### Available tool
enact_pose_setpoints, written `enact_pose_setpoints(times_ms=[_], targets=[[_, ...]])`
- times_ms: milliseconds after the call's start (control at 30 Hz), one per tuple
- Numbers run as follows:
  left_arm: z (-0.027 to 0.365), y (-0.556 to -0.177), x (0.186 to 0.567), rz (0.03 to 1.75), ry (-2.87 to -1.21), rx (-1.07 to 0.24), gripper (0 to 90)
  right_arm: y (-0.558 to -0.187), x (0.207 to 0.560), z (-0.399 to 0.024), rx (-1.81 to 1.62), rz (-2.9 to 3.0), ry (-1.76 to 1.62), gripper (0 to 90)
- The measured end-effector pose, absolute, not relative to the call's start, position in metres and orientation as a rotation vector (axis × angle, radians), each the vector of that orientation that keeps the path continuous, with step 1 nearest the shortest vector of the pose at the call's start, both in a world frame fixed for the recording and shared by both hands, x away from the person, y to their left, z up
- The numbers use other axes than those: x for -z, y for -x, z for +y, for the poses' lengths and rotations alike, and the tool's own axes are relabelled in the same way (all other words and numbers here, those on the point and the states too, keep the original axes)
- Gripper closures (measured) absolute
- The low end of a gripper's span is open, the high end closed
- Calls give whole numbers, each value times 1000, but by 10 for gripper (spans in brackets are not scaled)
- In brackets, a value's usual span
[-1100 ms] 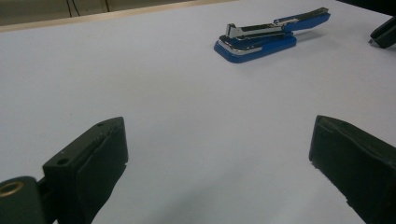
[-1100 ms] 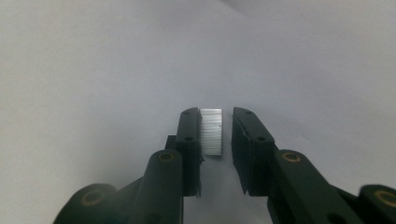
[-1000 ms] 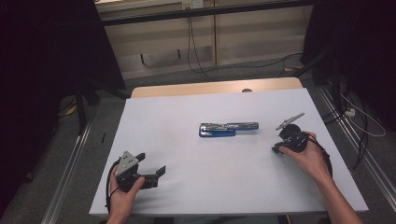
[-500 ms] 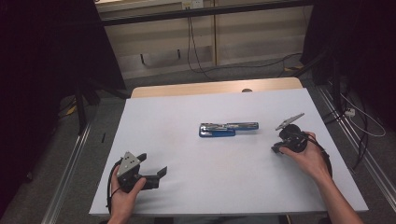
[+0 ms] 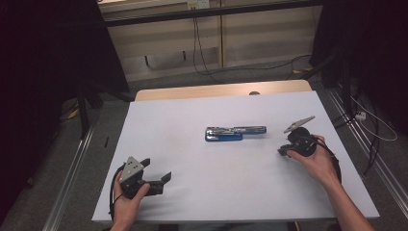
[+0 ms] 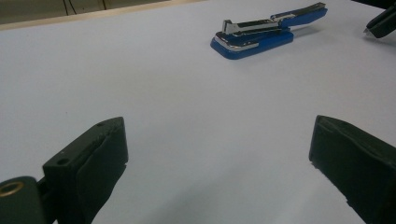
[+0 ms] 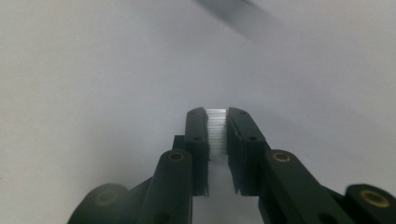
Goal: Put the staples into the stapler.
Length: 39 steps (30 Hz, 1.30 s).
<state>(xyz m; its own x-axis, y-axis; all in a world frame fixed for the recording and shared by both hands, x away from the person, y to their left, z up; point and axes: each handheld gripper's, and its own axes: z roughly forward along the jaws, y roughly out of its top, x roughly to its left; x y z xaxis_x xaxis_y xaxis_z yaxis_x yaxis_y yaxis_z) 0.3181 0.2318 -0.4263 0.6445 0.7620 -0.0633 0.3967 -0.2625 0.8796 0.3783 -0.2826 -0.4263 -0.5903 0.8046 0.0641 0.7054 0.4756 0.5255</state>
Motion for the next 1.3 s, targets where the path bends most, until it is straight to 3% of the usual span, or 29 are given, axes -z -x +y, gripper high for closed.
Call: enact_pose_setpoints(times_ms=[1300], targets=[[233,-318,426,926,-1879,-488,46,-381,408,-265,-1078,2431,-1192,792]])
